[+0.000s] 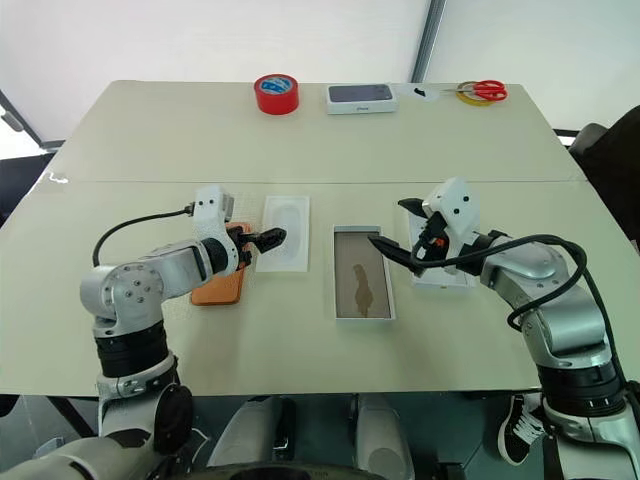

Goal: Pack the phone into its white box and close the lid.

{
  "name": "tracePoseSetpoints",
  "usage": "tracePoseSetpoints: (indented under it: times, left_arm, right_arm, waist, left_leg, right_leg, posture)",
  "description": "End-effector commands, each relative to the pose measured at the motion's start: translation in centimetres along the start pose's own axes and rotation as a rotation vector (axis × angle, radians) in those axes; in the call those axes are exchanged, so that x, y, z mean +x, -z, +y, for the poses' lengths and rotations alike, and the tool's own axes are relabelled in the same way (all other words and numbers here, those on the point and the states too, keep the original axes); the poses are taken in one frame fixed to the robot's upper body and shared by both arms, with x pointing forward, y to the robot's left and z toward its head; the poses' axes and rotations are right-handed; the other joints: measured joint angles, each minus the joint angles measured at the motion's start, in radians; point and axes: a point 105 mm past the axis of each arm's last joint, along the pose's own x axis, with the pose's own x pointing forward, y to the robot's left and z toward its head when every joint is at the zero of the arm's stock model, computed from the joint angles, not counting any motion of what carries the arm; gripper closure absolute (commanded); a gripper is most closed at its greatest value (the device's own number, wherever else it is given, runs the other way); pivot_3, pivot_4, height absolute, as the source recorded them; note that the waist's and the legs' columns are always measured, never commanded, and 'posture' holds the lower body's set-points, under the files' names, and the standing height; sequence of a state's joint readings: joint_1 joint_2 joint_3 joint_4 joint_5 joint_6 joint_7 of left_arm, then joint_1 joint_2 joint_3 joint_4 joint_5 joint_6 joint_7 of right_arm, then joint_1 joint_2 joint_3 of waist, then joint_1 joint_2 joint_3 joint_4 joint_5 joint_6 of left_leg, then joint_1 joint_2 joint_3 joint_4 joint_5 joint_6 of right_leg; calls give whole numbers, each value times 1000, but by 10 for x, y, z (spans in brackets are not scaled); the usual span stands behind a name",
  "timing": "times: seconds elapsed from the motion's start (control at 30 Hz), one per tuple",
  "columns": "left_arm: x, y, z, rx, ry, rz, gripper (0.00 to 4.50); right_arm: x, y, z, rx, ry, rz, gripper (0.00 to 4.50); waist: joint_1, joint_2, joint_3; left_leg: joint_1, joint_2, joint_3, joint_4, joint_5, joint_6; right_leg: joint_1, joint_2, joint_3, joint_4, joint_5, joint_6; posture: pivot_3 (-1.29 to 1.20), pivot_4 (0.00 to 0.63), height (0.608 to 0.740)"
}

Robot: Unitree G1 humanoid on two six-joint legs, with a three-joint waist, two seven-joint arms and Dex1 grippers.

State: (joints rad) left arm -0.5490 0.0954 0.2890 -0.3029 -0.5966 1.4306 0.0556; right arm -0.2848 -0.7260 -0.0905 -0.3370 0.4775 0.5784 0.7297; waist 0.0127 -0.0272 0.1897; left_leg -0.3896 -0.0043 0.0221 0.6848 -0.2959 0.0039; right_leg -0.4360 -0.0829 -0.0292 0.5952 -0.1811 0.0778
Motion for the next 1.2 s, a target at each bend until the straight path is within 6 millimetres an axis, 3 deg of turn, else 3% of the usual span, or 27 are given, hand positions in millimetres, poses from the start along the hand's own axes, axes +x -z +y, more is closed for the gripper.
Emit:
tracePoseSetpoints:
  times: [0.03,0.43,0.53,0.77,1.0,1.2]
  left_arm:
    - [3,-5,0,-7,-22,8,0]
    - [25,-8,-6,-115,5,77,0]
    - [28,-8,-6,-144,6,80,800]
    - [28,-7,-2,-152,-15,87,4421]
    - [23,-19,-2,-232,34,32,4421]
    - [14,-33,-2,-281,74,-18,4421]
  right_arm:
    - [-4,-14,3,-47,-7,-28,15]
    - [-5,-5,29,-89,-133,84,15]
    - [-7,-2,36,-99,-175,114,0]
    - [-14,3,49,-115,-269,186,0]
    - [-22,13,67,-171,-404,278,0]
    - [-19,39,82,-211,-510,405,0]
  waist:
    - [0,0,0]
    - [1,0,0]
    - [2,0,0]
    - [2,-1,0]
    - [1,-1,0]
    - [1,-1,0]
  left_leg:
    - [0,0,0,0,0,0]
    - [0,0,0,0,0,0]
    - [0,0,0,0,0,0]
    - [0,0,0,0,0,0]
    - [0,0,-1,0,0,0]
    - [0,0,-1,0,0,0]
  right_leg:
    - [0,0,0,0,0,0]
    - [0,0,0,0,-1,-1]
    - [1,0,0,0,-1,-1]
    - [1,-1,0,-1,-1,-1]
    - [1,-1,-1,-1,-1,-1]
    - [1,-1,-1,-1,-1,-1]
  posture:
    - [0,150,732]
    - [0,150,732]
    - [0,150,732]
    - [0,150,732]
    - [0,150,732]
    - [0,150,732]
